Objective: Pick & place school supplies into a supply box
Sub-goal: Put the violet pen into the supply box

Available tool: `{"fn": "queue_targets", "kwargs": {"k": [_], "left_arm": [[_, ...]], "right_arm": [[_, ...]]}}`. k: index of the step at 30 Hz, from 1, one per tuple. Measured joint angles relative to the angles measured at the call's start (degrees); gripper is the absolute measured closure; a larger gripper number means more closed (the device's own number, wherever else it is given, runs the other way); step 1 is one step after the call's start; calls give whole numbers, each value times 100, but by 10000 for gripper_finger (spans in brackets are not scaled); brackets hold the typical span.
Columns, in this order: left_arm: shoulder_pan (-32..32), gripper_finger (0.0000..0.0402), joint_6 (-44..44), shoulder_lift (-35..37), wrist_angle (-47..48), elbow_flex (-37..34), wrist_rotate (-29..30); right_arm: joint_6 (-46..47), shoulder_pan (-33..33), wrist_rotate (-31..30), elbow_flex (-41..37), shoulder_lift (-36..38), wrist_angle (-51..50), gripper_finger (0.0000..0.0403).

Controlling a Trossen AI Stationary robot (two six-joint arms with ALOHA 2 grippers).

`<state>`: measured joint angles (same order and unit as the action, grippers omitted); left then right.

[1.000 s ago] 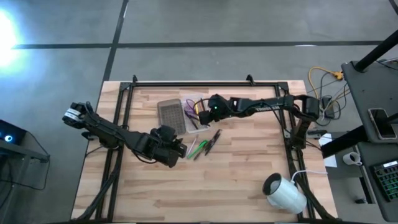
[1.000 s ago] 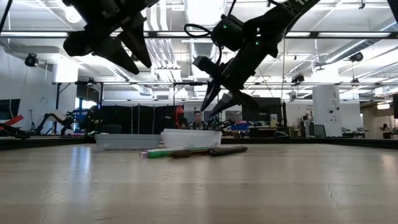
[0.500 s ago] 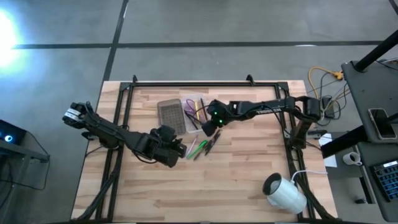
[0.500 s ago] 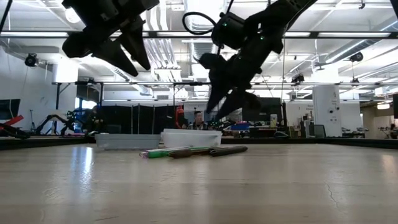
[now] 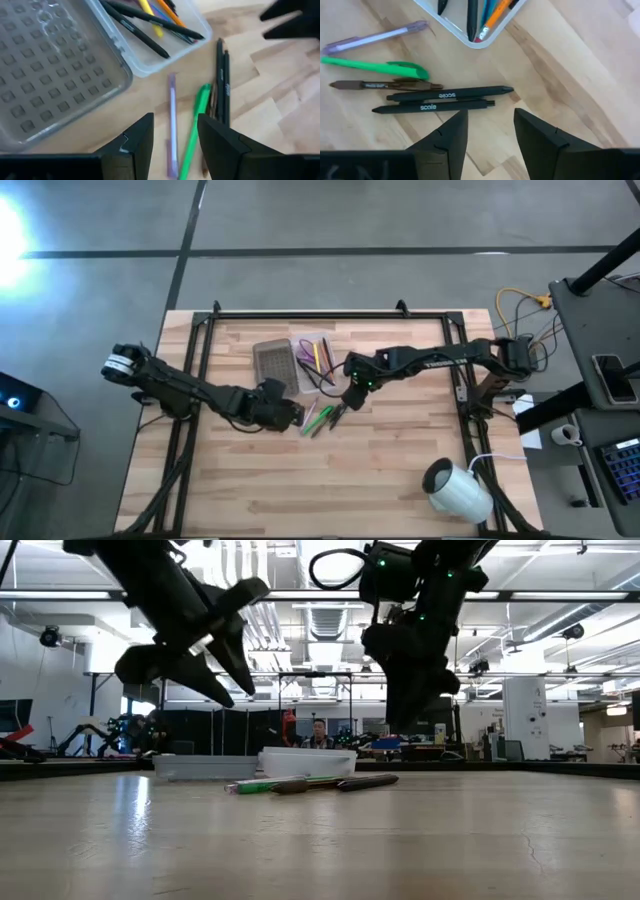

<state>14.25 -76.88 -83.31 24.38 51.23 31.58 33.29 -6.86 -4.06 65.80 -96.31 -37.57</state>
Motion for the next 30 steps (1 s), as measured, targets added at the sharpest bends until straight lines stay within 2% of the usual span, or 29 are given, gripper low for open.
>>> {"fn": "queue_targets", "kwargs": {"k": [5,9,13,17,27,30], "left_arm": [[-184,265,46,-38,-28,71,-167],[-183,265,503,-413,-29,574,-244],[-300,265,521,-1000,875,1163,-412],[-407,265,517,-1311,1199,1410,-833],[-432,263,716,-1414,303,1208,-892],[-464,250,734,-1610,294,1191,-1103]], "right_arm": [[116,-4,-71,-113,140,-98,242],[213,-2,-71,-265,199,-121,241],[338,-4,-71,-448,284,-124,242],[403,22,-67,-603,406,-85,241],[535,38,-196,-900,690,-67,241],[535,38,-200,-901,693,-46,241]]}}
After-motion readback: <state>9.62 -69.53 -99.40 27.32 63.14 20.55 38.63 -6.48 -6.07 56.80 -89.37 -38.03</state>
